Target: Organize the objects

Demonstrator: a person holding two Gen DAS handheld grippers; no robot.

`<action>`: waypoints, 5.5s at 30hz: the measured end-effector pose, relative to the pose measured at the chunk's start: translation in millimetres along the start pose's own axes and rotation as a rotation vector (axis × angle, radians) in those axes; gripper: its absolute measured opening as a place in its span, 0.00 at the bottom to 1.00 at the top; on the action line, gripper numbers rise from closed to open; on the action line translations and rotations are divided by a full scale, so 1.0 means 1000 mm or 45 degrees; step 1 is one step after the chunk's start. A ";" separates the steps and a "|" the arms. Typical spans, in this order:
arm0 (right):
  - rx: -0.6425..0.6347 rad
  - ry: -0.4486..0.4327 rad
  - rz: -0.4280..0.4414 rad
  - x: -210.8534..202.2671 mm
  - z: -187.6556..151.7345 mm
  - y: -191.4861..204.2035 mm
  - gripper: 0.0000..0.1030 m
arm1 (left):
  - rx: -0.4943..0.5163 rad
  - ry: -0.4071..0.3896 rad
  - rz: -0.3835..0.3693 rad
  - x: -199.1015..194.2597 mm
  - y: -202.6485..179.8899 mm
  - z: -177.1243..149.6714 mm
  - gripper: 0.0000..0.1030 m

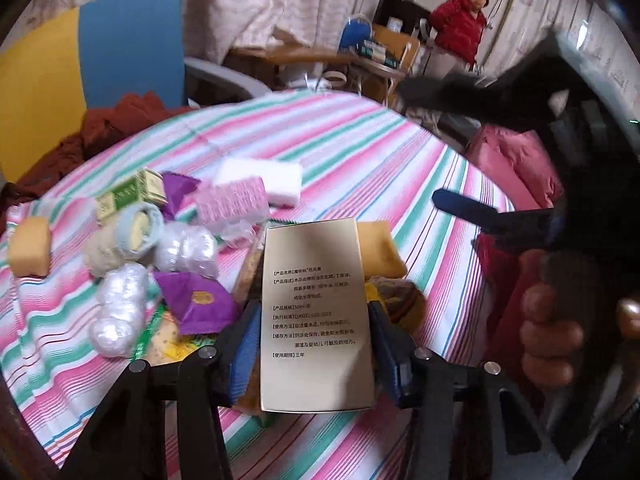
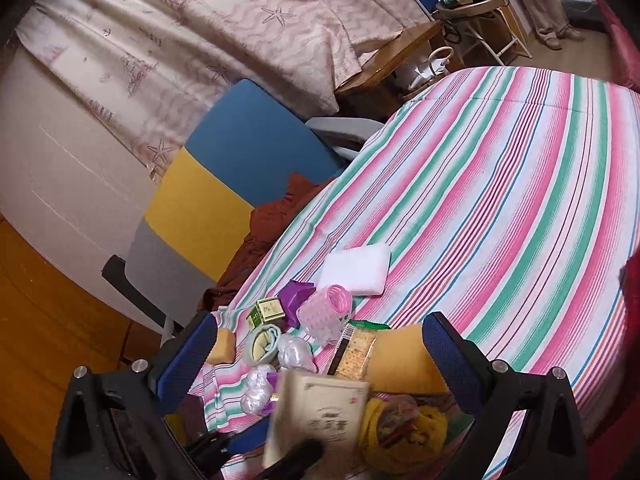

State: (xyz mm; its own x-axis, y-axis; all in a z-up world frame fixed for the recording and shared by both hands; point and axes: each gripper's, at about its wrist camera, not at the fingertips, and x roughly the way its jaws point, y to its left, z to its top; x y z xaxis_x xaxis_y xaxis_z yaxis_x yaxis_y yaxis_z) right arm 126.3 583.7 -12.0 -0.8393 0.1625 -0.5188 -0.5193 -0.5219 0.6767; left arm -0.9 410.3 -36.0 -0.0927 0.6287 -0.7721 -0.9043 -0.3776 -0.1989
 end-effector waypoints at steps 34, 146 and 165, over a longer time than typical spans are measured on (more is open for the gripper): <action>-0.654 0.557 -0.194 0.105 -0.074 0.101 0.78 | -0.531 -0.295 0.254 -0.193 0.107 -0.158 0.51; -0.688 0.128 -0.340 0.060 -0.034 0.100 1.00 | -0.543 -0.296 0.673 -0.219 0.124 -0.159 0.74; -0.211 0.134 -0.258 0.056 0.000 0.034 1.00 | -0.442 0.004 0.288 -0.065 0.071 -0.057 0.76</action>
State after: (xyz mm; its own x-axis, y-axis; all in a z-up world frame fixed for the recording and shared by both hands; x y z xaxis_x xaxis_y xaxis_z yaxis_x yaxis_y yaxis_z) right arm 61.7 574.8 -17.6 -0.6953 0.1943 -0.6919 -0.6341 -0.6190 0.4634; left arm -35.6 303.5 -34.0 -0.2714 0.5017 -0.8214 -0.6669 -0.7134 -0.2154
